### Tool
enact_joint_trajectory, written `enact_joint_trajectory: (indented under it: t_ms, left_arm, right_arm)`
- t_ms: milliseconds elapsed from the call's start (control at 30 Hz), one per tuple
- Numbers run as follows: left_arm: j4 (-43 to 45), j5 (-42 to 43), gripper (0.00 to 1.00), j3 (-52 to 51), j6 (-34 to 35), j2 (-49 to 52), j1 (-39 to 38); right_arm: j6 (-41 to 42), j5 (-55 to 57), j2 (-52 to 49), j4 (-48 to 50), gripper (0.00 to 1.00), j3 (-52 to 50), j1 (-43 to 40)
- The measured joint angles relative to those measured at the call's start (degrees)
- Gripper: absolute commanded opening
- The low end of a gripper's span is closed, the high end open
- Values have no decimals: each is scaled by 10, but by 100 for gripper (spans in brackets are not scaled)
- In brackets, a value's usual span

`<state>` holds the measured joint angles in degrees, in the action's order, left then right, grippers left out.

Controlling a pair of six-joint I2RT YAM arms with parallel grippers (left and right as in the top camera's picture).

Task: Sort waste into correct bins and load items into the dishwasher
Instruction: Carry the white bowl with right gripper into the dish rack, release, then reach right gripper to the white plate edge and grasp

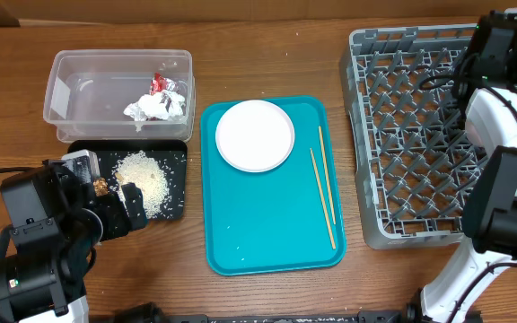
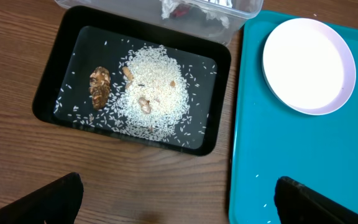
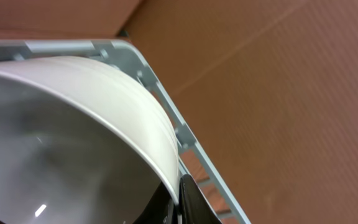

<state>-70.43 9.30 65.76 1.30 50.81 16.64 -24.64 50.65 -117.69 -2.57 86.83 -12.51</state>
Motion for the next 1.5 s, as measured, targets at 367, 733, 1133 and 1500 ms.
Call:
enact_joint_trajectory:
  t_ms: [367,733,1133,1500]
  left_arm:
    - [0,0,100,0,0,0,0]
    - [0,0,100,0,0,0,0]
    - [1,0,100,0,0,0,0]
    - [0,0,100,0,0,0,0]
  right_arm:
    - [69,59,-9,-61,4,3,21]
    - [87,26,-13,-107,64,5,73]
    - [134,-47,135,-228,77,5,76]
    - [270,-455,189,-436,80,7,125]
